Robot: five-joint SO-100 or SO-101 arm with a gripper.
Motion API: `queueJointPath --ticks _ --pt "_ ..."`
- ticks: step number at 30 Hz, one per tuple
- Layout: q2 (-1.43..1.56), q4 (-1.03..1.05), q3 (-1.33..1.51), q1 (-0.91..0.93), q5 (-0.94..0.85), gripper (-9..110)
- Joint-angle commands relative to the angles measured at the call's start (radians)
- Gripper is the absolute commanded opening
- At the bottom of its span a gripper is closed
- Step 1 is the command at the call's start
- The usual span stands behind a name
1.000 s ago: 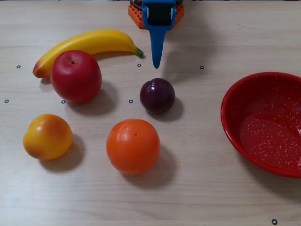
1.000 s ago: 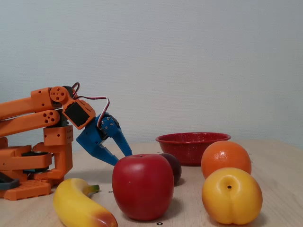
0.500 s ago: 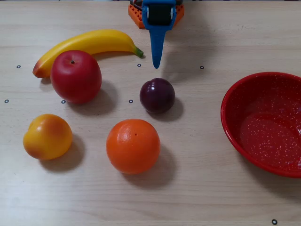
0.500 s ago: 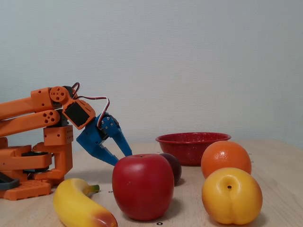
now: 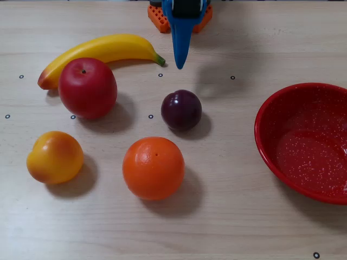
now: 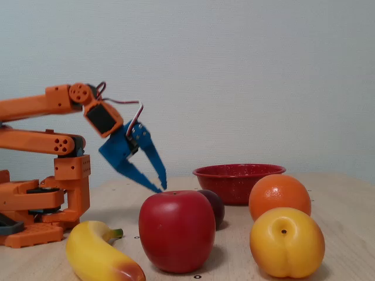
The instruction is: Put peach in the red bowl.
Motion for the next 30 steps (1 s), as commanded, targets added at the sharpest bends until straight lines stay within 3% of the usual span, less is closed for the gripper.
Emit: queueJointPath --ticks 1,16,30 --pt "-0.048 0.008 -0.152 0.031 -0.04 0" --pt "-0.489 0.178 -0.67 0.172 -0.218 0" --pt "-0.94 0.327 -1.229 0.33 -0.255 0"
